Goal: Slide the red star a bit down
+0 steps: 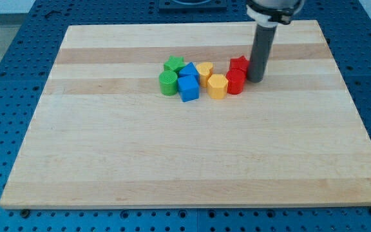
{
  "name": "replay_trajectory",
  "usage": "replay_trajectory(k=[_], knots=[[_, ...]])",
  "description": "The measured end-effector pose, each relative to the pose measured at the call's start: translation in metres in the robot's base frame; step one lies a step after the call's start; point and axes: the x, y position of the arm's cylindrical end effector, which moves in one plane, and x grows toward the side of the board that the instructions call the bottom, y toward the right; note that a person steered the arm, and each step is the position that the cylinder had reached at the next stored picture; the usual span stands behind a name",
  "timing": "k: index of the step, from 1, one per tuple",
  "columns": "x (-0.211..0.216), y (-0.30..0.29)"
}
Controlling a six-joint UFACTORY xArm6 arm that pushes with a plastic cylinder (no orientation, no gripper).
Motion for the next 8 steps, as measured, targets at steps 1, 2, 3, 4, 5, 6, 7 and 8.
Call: replay_trajectory(k=[1,2,3,4,5,6,7,8], knots=[[0.000,-0.014],[0.000,-0.023],[0.000,-0.009],[-0.011,0.024],[-0.046,0.012],[-0.073,-0.010],[-0.071,-0.014],[-0.052,-0.020]])
